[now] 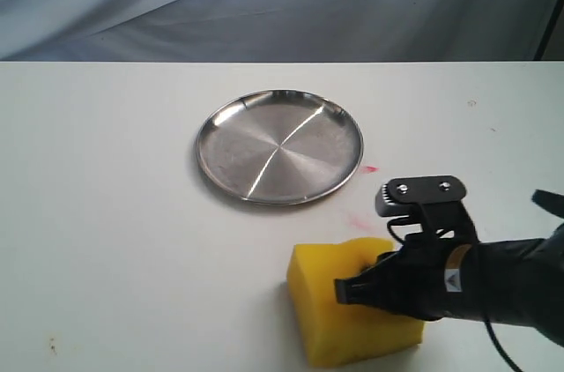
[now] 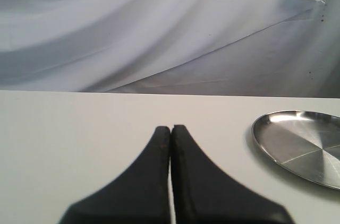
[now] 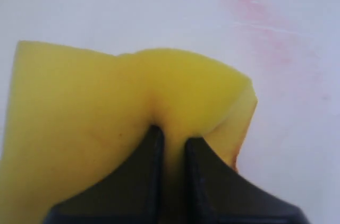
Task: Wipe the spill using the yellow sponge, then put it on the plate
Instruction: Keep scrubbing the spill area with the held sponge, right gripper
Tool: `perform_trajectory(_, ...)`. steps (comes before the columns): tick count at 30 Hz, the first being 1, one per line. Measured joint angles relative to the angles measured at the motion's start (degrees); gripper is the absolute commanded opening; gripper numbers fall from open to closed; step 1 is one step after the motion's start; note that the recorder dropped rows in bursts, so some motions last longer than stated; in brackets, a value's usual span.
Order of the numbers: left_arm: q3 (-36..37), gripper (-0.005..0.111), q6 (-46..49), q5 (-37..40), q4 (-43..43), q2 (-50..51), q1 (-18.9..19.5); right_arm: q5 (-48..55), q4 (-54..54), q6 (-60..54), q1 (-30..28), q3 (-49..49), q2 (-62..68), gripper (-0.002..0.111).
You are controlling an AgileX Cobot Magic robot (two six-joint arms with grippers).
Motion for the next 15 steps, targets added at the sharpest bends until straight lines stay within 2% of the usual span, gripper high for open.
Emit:
perform_trajectory(10,0.0,0.001,0.0,0.0,0.0,0.0,0.0,2.8,-2.5,0.0,-13.4,0.9,-4.1,0.000)
perform_trajectory(15,0.0,0.001,0.0,0.0,0.0,0.0,0.0,2.8,-3.3,0.0,-17.6,0.9,-4.1,0.000)
